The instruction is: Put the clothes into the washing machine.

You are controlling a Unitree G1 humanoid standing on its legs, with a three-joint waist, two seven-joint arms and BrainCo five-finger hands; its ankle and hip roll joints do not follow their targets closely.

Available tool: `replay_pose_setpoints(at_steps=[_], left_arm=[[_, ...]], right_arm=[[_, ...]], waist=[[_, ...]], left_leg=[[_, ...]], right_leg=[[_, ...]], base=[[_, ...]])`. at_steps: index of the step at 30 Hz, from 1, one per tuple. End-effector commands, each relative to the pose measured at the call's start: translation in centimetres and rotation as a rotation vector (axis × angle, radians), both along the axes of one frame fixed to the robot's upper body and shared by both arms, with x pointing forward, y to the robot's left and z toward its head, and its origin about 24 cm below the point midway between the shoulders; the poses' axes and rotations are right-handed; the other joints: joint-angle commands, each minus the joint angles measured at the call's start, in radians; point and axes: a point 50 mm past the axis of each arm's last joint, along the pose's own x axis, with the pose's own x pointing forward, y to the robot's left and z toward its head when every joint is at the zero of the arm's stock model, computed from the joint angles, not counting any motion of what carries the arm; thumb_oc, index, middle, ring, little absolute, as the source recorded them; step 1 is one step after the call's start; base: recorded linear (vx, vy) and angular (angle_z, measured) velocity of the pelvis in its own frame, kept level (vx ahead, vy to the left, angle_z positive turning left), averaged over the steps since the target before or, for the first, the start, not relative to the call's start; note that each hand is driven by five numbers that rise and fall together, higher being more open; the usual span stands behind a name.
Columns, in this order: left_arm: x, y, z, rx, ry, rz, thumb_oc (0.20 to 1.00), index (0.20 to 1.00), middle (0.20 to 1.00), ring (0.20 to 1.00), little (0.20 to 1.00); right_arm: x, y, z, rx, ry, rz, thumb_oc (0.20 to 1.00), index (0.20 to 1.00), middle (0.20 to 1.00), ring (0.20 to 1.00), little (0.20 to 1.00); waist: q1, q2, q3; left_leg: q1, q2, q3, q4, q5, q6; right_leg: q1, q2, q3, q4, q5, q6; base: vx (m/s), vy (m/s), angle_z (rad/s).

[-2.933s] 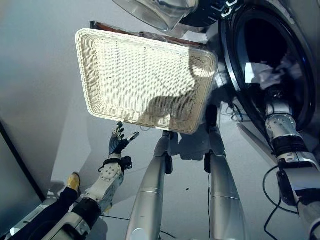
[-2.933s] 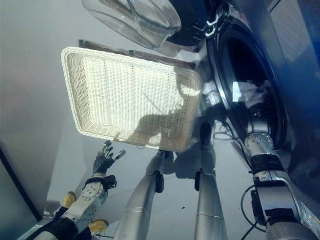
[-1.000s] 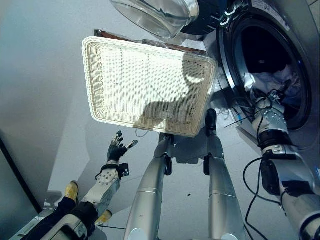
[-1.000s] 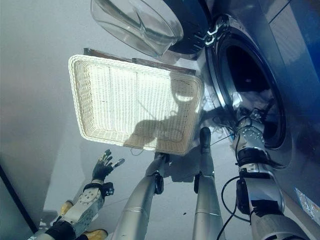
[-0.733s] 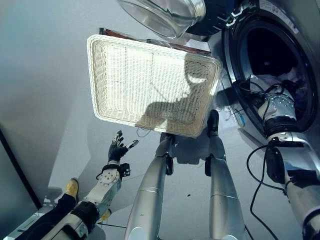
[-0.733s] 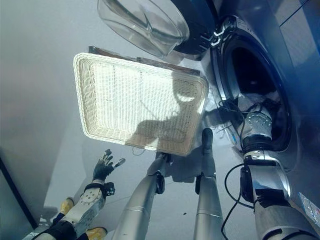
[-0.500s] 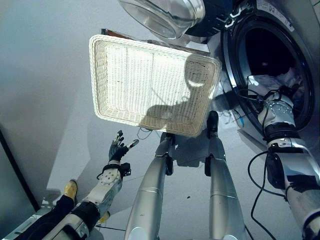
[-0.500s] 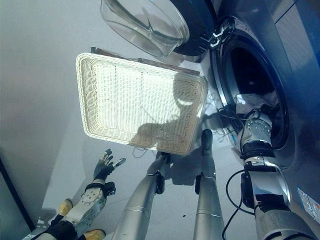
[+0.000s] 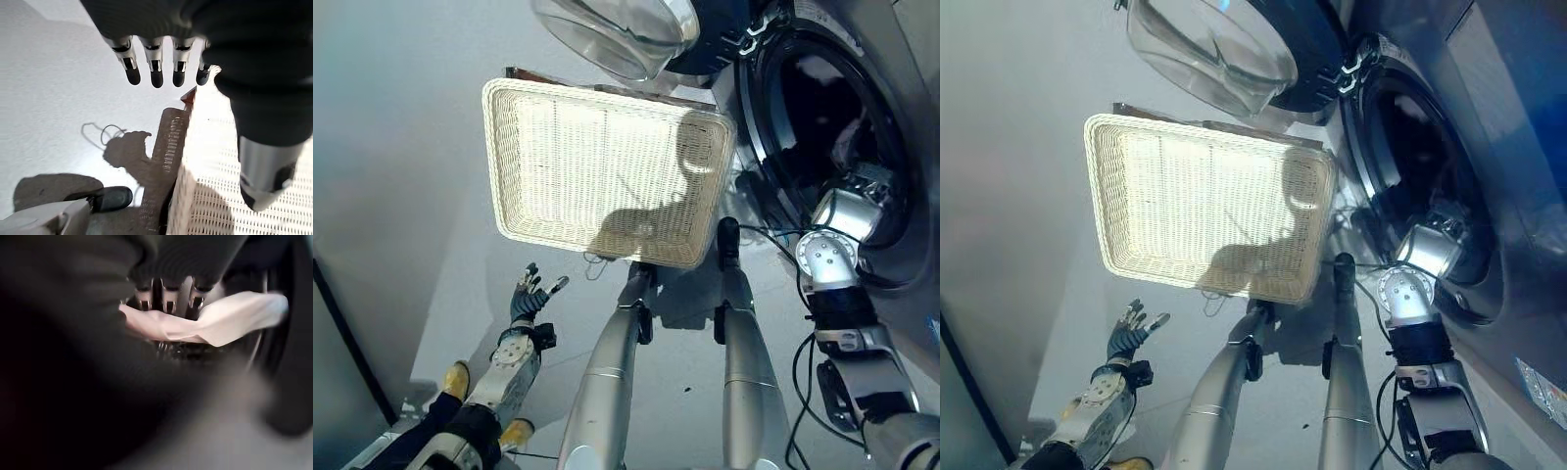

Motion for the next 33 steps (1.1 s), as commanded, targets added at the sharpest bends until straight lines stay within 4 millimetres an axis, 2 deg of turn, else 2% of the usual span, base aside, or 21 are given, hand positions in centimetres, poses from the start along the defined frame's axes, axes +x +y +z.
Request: replay_pose_setpoints(at_steps=[1,2,5,6,7,10,11,15,18,24,28,33], left_arm=[[-0.7,-0.2,-0.6,0.004,-0.011,0.008,1.0,1.0,1.0,1.0,1.0],[-0.8,-0.7,-0.9,-0.001,-0.011,0.005,1.0,1.0,1.0,1.0,1.0],[-0.8,-0.7,-0.9,0.0,-0.01,0.004,1.0,1.0,1.0,1.0,1.0],[-1.3,-1.6,-1.6,-0.003,-0.004,0.005,1.0,1.0,1.0,1.0,1.0],[-1.3,-1.6,-1.6,-0.003,-0.004,0.006,1.0,1.0,1.0,1.0,1.0],[-1.1,-1.9,-1.7,-0.002,-0.01,0.012,1.0,1.0,1.0,1.0,1.0],[-1.0,-1.9,-1.7,-0.001,-0.011,0.011,1.0,1.0,1.0,1.0,1.0],[-0.9,-2.3,-1.5,0.001,-0.024,0.015,1.0,1.0,1.0,1.0,1.0],[-0.7,-2.7,-1.3,0.006,-0.033,0.01,1.0,1.0,1.0,1.0,1.0],[-0.6,-3.2,-1.0,0.013,-0.04,0.017,1.0,1.0,1.0,1.0,1.0],[-0.7,-3.1,-1.0,0.014,-0.041,0.025,1.0,1.0,1.0,1.0,1.0],[-0.8,-2.9,-1.0,0.012,-0.039,0.045,1.0,1.0,1.0,1.0,1.0]], right_arm=[[-0.9,-4.1,3.6,0.158,-0.215,0.021,1.0,1.0,1.0,1.0,1.0],[-0.1,-4.5,2.0,0.218,-0.179,0.051,1.0,1.0,1.0,1.0,1.0],[0.1,-4.6,1.7,0.225,-0.18,0.057,1.0,1.0,1.0,1.0,1.0],[1.4,-4.7,-2.9,0.319,-0.037,0.108,1.0,1.0,1.0,1.0,1.0],[1.5,-4.7,-3.3,0.325,-0.016,0.115,1.0,1.0,1.0,1.0,1.0],[3.0,-4.0,-8.0,0.36,0.24,0.215,1.0,1.0,1.0,1.0,1.0],[3.0,-3.9,-8.7,0.364,0.265,0.223,1.0,1.0,1.0,1.0,1.0],[3.1,-1.7,-13.4,0.405,0.429,0.329,1.0,1.0,1.0,1.0,1.0],[3.1,-0.5,-14.5,0.41,0.447,0.364,1.0,1.0,1.0,1.0,1.0],[3.2,1.7,-15.3,0.39,0.495,0.461,1.0,1.0,1.0,1.0,1.0],[3.0,2.5,-15.9,0.371,0.512,0.494,1.0,1.0,1.0,1.0,1.0],[2.5,4.7,-16.8,0.283,0.555,0.584,1.0,1.0,1.0,1.0,1.0]], waist=[[-0.014,0.061,-0.017],[-0.013,0.064,-0.017],[-0.013,0.064,-0.017],[-0.013,0.071,-0.017],[-0.012,0.071,-0.017],[-0.012,0.069,-0.017],[-0.013,0.068,-0.017],[-0.014,0.056,-0.017],[-0.011,0.051,-0.017],[-0.01,0.047,-0.017],[-0.013,0.044,-0.017],[-0.019,0.029,-0.017]], left_leg=[[0.071,-0.033,-0.044,-0.102,0.09,-0.02],[0.069,-0.032,-0.041,-0.108,0.096,-0.022],[0.07,-0.032,-0.041,-0.109,0.097,-0.022],[0.07,-0.028,-0.036,-0.121,0.103,-0.027],[0.07,-0.028,-0.036,-0.123,0.104,-0.027],[0.063,-0.025,-0.036,-0.134,0.113,-0.031],[0.062,-0.024,-0.035,-0.136,0.114,-0.032],[0.053,-0.021,-0.035,-0.137,0.119,-0.029],[0.05,-0.023,-0.036,-0.143,0.123,-0.026],[0.048,-0.021,-0.035,-0.156,0.13,-0.024],[0.052,-0.019,-0.032,-0.164,0.134,-0.022],[0.072,-0.018,-0.036,-0.181,0.139,-0.023]], right_leg=[[0.039,0.093,-0.067,0.1,-0.074,-0.026],[0.038,0.093,-0.066,0.097,-0.071,-0.027],[0.039,0.093,-0.066,0.096,-0.071,-0.028],[0.038,0.085,-0.067,0.091,-0.068,-0.031],[0.038,0.085,-0.067,0.09,-0.068,-0.032],[0.032,0.082,-0.07,0.083,-0.061,-0.033],[0.032,0.083,-0.07,0.083,-0.06,-0.034],[0.027,0.086,-0.073,0.085,-0.057,-0.038],[0.027,0.088,-0.075,0.081,-0.055,-0.039],[0.029,0.087,-0.077,0.076,-0.051,-0.037],[0.032,0.089,-0.075,0.073,-0.049,-0.037],[0.054,0.092,-0.075,0.053,-0.039,-0.038]], base=[[0.0,0.0,0.0],[0.0,0.0,0.0],[0.01,0.01,0.01],[0.05,0.029,0.04],[0.05,0.033,0.06],[0.01,0.002,0.01],[0.0,-0.009,-0.03],[0.0,-0.008,-0.02],[-0.01,-0.034,-0.04],[-0.01,0.001,0.0],[-0.02,-0.001,0.0],[-0.04,0.0,0.03]])
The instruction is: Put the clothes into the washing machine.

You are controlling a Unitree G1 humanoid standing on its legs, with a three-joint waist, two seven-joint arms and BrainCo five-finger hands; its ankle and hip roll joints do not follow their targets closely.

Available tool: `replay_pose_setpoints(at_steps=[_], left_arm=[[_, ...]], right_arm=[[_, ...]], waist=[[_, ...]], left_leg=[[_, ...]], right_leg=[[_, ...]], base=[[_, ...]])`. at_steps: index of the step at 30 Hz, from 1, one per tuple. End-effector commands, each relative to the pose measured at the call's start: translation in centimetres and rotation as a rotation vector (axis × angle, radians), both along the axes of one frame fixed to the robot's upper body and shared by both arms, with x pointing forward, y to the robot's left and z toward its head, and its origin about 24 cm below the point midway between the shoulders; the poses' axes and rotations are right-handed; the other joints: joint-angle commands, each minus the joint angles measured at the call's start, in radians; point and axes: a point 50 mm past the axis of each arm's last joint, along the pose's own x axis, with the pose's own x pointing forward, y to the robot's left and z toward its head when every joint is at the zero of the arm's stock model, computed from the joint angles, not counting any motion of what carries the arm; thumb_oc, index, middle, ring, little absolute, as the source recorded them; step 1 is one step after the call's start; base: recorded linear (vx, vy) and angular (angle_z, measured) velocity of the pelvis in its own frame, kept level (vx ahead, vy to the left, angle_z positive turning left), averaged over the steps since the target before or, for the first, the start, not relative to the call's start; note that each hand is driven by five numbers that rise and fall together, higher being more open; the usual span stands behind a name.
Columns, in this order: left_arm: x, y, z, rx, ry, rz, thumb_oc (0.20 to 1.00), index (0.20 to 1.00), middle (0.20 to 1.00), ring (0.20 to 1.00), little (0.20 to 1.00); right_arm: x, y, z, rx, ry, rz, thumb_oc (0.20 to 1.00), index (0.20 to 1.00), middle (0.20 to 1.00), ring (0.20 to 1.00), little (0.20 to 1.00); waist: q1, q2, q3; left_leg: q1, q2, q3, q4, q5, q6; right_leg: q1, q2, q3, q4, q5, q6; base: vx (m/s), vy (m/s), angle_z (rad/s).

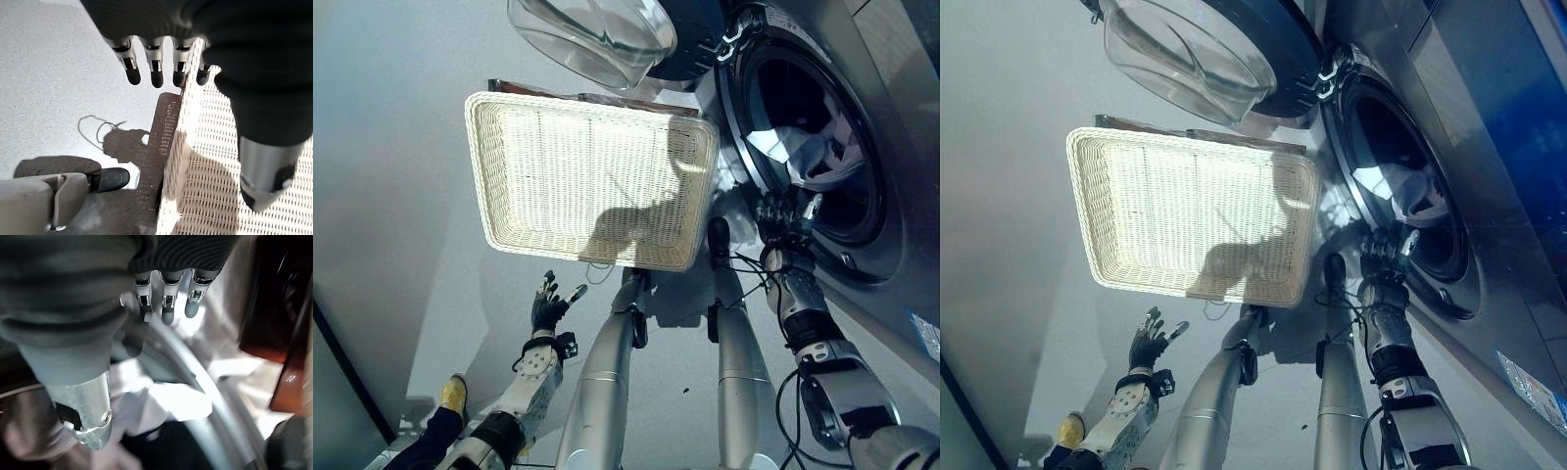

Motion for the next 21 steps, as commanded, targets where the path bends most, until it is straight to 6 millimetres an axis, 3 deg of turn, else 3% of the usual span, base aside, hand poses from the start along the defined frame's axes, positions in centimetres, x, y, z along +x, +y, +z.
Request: replay_pose_setpoints(at_steps=[1,6,11,14,17,18,21], left_arm=[[-0.2,0.3,0.0,0.02,-0.011,0.032,1.0,1.0,1.0,1.0,1.0],[-0.2,0.7,-0.3,0.011,-0.007,0.056,1.0,1.0,1.0,1.0,1.0],[0.0,0.9,-0.2,0.019,-0.003,0.062,1.0,1.0,1.0,1.0,1.0],[0.0,1.1,-0.3,0.021,0.008,0.06,1.0,1.0,1.0,1.0,1.0],[-0.1,1.3,-0.9,0.007,0.045,0.031,1.0,1.0,1.0,1.0,1.0],[-0.2,1.4,-1.0,0.004,0.05,0.026,1.0,1.0,1.0,1.0,1.0],[-1.1,2.3,-2.8,-0.05,0.132,-0.052,1.0,1.0,1.0,1.0,1.0]], right_arm=[[-0.6,1.3,0.6,-0.025,-0.069,0.088,1.0,1.0,1.0,1.0,1.0],[-1.3,2.2,-2.0,-0.033,0.108,0.162,1.0,1.0,1.0,1.0,1.0],[-1.3,1.9,-2.8,-0.096,0.189,0.171,1.0,1.0,1.0,1.0,1.0],[-1.2,2.1,-2.5,-0.313,0.182,0.186,1.0,1.0,1.0,1.0,1.0],[-1.7,2.8,-2.5,-0.708,0.148,0.195,1.0,1.0,1.0,1.0,1.0],[-1.8,2.9,-2.6,-0.74,0.142,0.206,1.0,1.0,1.0,1.0,1.0],[-3.4,2.5,-5.6,-1.072,0.162,0.347,1.0,1.0,1.0,1.0,1.0]], waist=[[0.022,0.03,-0.011],[0.021,0.006,-0.011],[0.032,-0.009,-0.011],[0.036,-0.016,-0.011],[0.037,-0.035,-0.011],[0.037,-0.037,-0.011],[0.033,-0.059,-0.011]], left_leg=[[0.057,-0.024,-0.038,-0.162,0.146,-0.019],[0.083,-0.021,-0.05,-0.175,0.148,-0.019],[0.107,-0.02,-0.061,-0.189,0.15,-0.019],[0.137,-0.022,-0.071,-0.187,0.136,-0.02],[0.173,-0.029,-0.081,-0.166,0.127,-0.021],[0.179,-0.029,-0.081,-0.163,0.125,-0.021],[0.246,-0.03,-0.084,-0.123,0.095,-0.024]], right_leg=[[0.052,0.088,-0.071,0.041,-0.012,-0.031],[0.082,0.088,-0.075,0.015,0.005,-0.031],[0.113,0.085,-0.084,-0.002,0.013,-0.03],[0.142,0.085,-0.089,-0.001,0.003,-0.032],[0.182,0.086,-0.094,0.005,0.001,-0.04],[0.188,0.086,-0.095,0.005,-0.001,-0.041],[0.267,0.084,-0.096,0.024,-0.027,-0.046]], base=[[-0.04,-0.003,0.03],[-0.05,-0.01,0.04],[-0.05,-0.037,0.0],[-0.05,-0.028,0.07],[-0.06,-0.015,0.1],[-0.06,-0.017,0.07],[-0.02,-0.04,0.04]])
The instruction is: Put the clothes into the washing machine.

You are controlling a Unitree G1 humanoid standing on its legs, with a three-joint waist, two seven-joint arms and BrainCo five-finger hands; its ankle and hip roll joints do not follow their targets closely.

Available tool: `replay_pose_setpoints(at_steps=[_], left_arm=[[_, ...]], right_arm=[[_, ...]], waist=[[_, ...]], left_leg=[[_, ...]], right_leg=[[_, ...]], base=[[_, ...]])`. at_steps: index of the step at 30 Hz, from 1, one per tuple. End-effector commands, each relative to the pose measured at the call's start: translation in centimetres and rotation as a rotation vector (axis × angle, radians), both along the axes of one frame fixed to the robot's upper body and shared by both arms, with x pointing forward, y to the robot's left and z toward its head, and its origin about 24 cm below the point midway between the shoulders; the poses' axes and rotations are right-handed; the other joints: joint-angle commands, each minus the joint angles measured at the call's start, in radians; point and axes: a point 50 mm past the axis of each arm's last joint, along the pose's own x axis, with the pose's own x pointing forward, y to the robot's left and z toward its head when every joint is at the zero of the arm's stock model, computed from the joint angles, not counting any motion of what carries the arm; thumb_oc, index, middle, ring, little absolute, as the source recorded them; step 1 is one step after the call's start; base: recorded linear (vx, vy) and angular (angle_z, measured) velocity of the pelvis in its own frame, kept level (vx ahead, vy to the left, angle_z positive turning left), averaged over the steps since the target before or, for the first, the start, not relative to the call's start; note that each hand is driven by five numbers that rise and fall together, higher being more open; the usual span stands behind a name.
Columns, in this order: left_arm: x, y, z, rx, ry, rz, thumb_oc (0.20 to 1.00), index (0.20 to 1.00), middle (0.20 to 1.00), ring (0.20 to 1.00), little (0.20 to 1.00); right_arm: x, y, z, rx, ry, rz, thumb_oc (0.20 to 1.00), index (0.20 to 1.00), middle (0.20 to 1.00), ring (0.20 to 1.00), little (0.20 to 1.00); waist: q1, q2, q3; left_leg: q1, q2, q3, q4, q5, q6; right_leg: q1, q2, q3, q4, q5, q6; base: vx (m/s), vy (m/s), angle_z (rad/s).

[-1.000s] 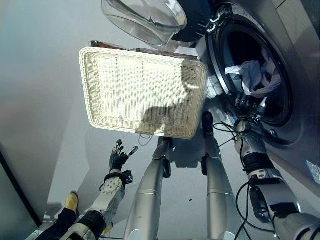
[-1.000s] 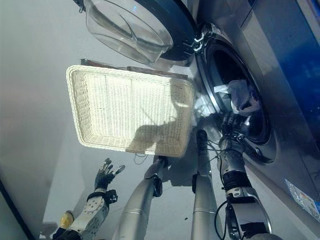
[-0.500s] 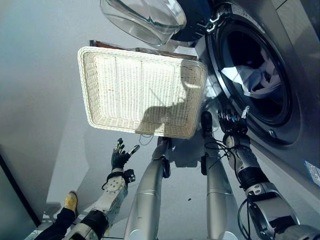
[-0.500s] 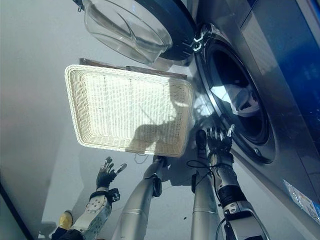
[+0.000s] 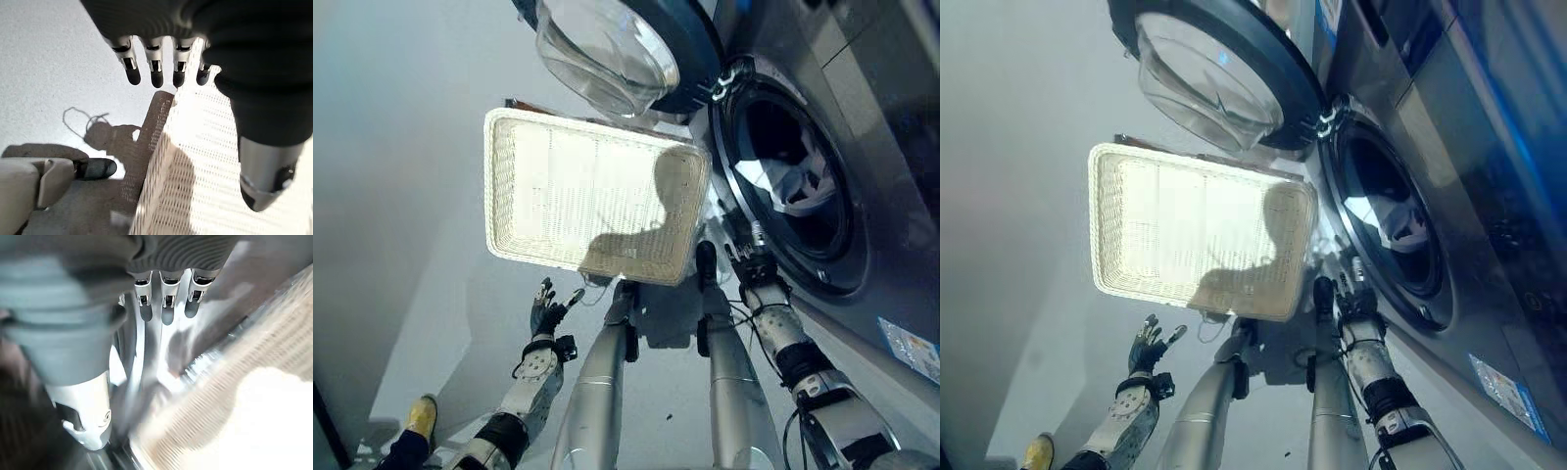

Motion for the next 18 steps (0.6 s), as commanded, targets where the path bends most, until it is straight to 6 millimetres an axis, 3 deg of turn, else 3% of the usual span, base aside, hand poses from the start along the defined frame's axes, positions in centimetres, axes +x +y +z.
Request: replay_pose_setpoints(at_steps=[1,3,6,8,13,18], left_arm=[[-0.8,1.7,-1.0,-0.043,0.042,-0.053,1.0,1.0,1.0,1.0,1.0],[-2.2,2.8,-2.8,-0.085,0.125,-0.129,1.0,1.0,1.0,1.0,1.0],[-3.5,3.8,-3.9,-0.102,0.185,-0.154,1.0,1.0,1.0,1.0,1.0],[-5.3,4.7,-5.4,-0.145,0.268,-0.183,1.0,1.0,1.0,1.0,1.0],[-7.3,4.5,-7.0,-0.208,0.345,-0.161,1.0,1.0,1.0,1.0,1.0],[-8.8,4.4,-8.1,-0.208,0.402,-0.15,1.0,1.0,1.0,1.0,1.0]], right_arm=[[-1.5,-1.1,-1.6,-0.301,-0.012,0.135,1.0,1.0,1.0,1.0,1.0],[-4.0,-4.1,-5.4,-0.586,0.14,0.232,1.0,1.0,1.0,1.0,1.0],[-6.0,-5.4,-7.5,-0.733,0.243,0.289,1.0,1.0,1.0,1.0,1.0],[-8.8,-6.1,-10.3,-0.772,0.377,0.358,1.0,1.0,1.0,1.0,1.0],[-11.7,-5.1,-12.7,-0.902,0.453,0.446,1.0,1.0,1.0,1.0,1.0],[-14.5,-4.6,-14.8,-0.816,0.584,0.555,1.0,1.0,1.0,1.0,1.0]], waist=[[0.03,-0.009,0.009],[0.035,-0.022,-0.026],[0.04,-0.035,-0.067],[0.043,-0.058,-0.125],[0.035,-0.082,-0.213],[0.04,-0.088,-0.282]], left_leg=[[0.089,-0.038,-0.032,-0.092,0.082,-0.009],[0.143,-0.031,-0.032,-0.068,0.058,-0.01],[0.183,-0.026,-0.039,-0.065,0.048,-0.012],[0.252,-0.021,-0.052,-0.07,0.024,-0.011],[0.355,-0.017,-0.067,-0.118,0.008,-0.012],[0.457,-0.004,-0.078,-0.211,0.018,-0.019]], right_leg=[[0.096,0.074,-0.051,0.034,-0.017,-0.037],[0.157,0.069,-0.054,0.043,-0.043,-0.038],[0.201,0.067,-0.054,0.037,-0.055,-0.036],[0.274,0.066,-0.036,0.019,-0.07,-0.031],[0.382,0.083,-0.017,-0.051,-0.069,-0.027],[0.48,0.097,-0.029,-0.105,-0.081,-0.024]], base=[[0.06,-0.073,0.09],[0.09,-0.07,0.2],[0.12,-0.053,0.08],[0.2,-0.07,0.05],[0.1,-0.035,0.11],[0.09,-0.01,0.12]])
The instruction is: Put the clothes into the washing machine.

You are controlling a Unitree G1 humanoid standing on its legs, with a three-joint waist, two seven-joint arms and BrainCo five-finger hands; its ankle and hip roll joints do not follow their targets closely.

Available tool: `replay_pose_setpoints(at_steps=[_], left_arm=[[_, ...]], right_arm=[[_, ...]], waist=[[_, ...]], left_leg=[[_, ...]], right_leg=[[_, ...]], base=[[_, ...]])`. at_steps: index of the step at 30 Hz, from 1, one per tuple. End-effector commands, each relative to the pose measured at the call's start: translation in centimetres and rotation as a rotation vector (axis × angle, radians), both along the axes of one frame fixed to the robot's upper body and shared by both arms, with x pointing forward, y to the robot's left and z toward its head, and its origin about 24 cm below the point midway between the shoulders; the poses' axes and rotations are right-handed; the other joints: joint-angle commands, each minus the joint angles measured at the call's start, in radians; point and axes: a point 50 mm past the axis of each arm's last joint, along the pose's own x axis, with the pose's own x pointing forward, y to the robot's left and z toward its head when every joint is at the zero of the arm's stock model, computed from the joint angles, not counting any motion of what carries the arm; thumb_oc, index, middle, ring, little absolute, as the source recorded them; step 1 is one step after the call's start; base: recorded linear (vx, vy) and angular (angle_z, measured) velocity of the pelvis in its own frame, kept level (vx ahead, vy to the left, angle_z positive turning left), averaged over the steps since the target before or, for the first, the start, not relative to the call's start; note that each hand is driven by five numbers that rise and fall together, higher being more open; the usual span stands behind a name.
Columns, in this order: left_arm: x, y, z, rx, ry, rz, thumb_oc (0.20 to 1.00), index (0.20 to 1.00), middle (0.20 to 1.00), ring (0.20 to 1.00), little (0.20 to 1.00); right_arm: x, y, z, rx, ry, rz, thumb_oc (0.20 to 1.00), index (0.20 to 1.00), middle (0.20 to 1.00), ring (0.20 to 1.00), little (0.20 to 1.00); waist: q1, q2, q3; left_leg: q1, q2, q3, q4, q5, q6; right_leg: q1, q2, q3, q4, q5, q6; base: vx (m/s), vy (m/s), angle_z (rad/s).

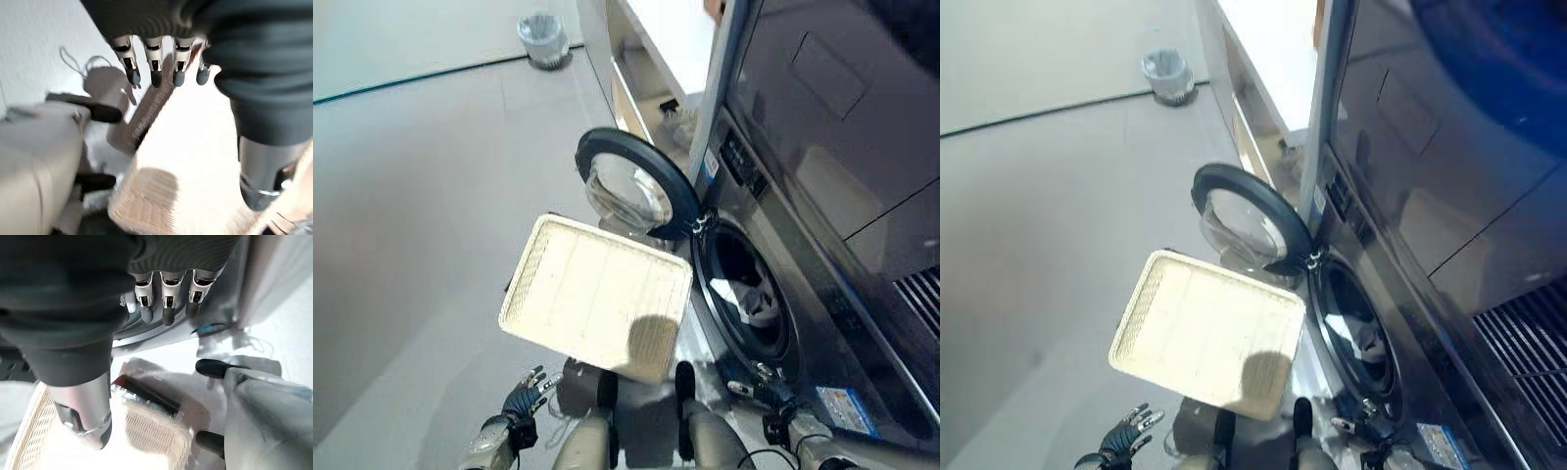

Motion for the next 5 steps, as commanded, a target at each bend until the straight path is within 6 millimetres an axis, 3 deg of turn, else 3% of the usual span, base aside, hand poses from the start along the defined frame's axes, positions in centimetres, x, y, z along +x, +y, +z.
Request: replay_pose_setpoints(at_steps=[1,5], left_arm=[[0.1,0.4,0.0,0.03,-0.001,-0.004,1.0,1.0,1.0,1.0,1.0],[-2.1,0.3,-1.2,0.062,0.109,-0.009,1.0,1.0,1.0,1.0,1.0]], right_arm=[[0.2,0.0,-0.1,0.032,0.05,0.037,1.0,1.0,1.0,1.0,1.0],[-2.2,0.2,-1.5,0.058,0.183,0.011,1.0,1.0,1.0,1.0,1.0]], waist=[[0.015,-0.005,-0.03],[0.02,-0.011,-0.087]], left_leg=[[0.042,-0.049,0.002,-0.022,0.014,-0.001],[0.104,-0.043,-0.006,-0.046,0.008,-0.005]], right_leg=[[0.074,0.059,0.016,-0.005,-0.016,0.002],[0.134,0.065,0.006,-0.022,-0.029,-0.003]], base=[[0.13,-0.019,0.1],[0.16,-0.001,0.13]])
